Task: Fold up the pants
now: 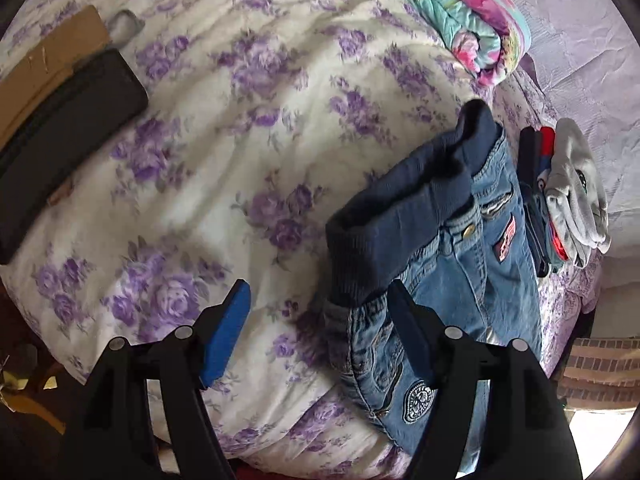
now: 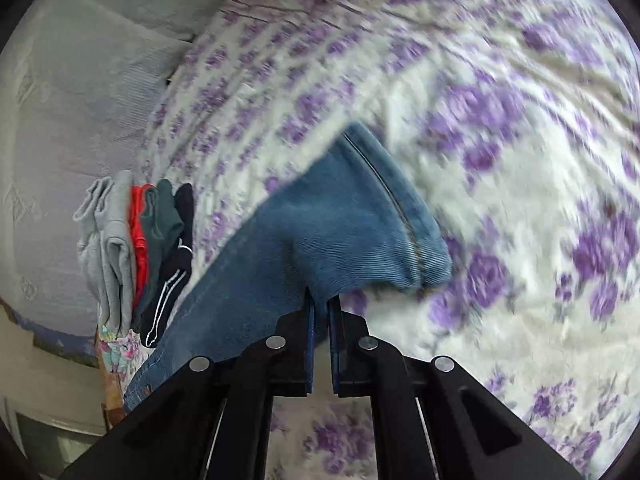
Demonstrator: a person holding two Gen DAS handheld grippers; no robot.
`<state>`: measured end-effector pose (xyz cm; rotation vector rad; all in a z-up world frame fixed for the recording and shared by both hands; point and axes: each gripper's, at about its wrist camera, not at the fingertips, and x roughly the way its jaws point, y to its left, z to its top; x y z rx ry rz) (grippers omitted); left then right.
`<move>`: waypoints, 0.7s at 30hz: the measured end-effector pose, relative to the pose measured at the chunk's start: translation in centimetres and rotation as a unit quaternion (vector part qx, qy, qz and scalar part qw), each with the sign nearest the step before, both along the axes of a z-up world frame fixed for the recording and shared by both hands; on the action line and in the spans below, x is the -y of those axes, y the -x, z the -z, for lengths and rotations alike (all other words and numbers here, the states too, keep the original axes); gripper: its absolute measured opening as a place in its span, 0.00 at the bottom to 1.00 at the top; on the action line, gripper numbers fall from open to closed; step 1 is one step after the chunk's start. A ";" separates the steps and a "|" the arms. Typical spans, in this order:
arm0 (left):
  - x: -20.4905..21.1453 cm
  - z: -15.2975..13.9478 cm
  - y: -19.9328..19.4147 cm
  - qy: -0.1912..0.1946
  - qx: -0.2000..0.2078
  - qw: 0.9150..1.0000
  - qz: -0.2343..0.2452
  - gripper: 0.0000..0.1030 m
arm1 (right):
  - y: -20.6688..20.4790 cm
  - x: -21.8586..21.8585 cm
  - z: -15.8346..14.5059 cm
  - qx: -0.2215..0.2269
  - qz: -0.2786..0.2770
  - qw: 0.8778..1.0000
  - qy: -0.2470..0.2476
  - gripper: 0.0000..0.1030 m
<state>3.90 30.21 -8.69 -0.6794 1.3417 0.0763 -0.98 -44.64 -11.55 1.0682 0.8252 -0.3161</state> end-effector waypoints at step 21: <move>0.2 -0.3 1.6 0.048 0.012 0.999 -0.021 0.20 | 16.8 -6.0 -6.1 -0.047 -0.069 0.995 0.062 0.38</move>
